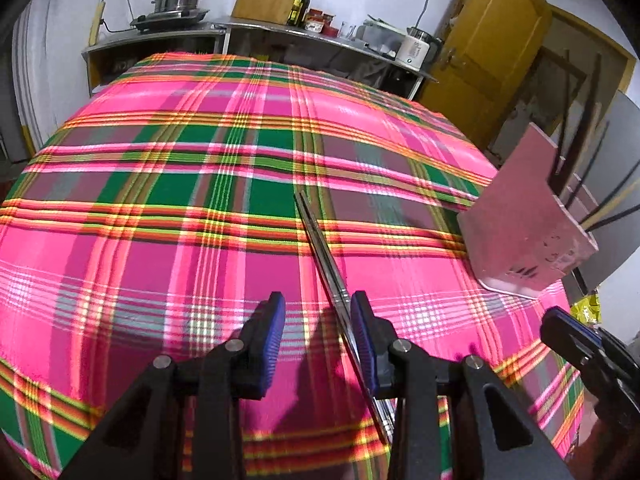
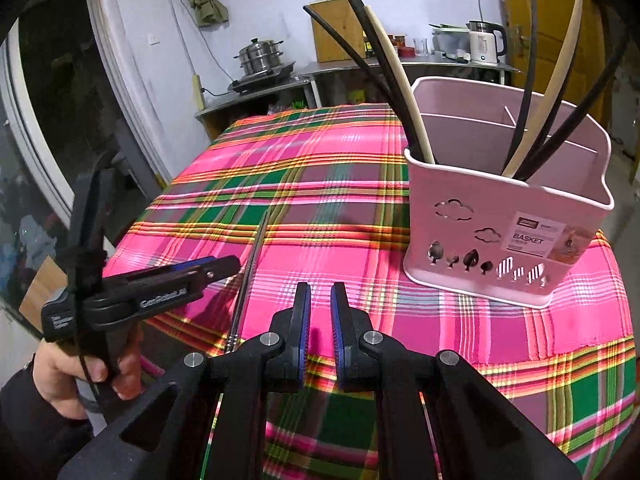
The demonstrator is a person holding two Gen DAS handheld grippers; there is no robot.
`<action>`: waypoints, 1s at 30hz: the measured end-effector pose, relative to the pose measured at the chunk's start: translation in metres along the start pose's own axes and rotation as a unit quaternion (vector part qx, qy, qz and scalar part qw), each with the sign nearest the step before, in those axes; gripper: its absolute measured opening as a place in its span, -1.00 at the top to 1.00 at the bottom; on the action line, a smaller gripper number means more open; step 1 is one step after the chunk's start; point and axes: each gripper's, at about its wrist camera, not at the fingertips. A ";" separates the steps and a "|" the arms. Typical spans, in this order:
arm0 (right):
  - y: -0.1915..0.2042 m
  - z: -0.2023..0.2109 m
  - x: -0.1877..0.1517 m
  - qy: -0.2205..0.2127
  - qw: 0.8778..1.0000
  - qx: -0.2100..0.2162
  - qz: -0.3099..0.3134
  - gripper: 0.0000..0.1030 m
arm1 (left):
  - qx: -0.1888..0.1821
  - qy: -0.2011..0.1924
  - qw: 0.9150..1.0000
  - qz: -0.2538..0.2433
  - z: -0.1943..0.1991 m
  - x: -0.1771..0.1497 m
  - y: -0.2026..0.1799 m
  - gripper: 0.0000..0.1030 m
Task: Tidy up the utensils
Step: 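Move both open tools down to the last chopsticks on the cloth, then close the left tool on a metal chopstick while the right tool grasps another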
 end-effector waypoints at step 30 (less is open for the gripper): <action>0.034 -0.043 0.022 0.035 0.998 0.030 0.045 0.80 | 0.056 -0.017 0.998 0.034 0.016 -0.016 0.052 0.78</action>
Point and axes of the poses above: each gripper's, at about its wrist camera, not at the fingertips, and z roughly against the way its jaws point, y to its left, x to its top, and after that the axes turned 10 degrees about y, right-handed
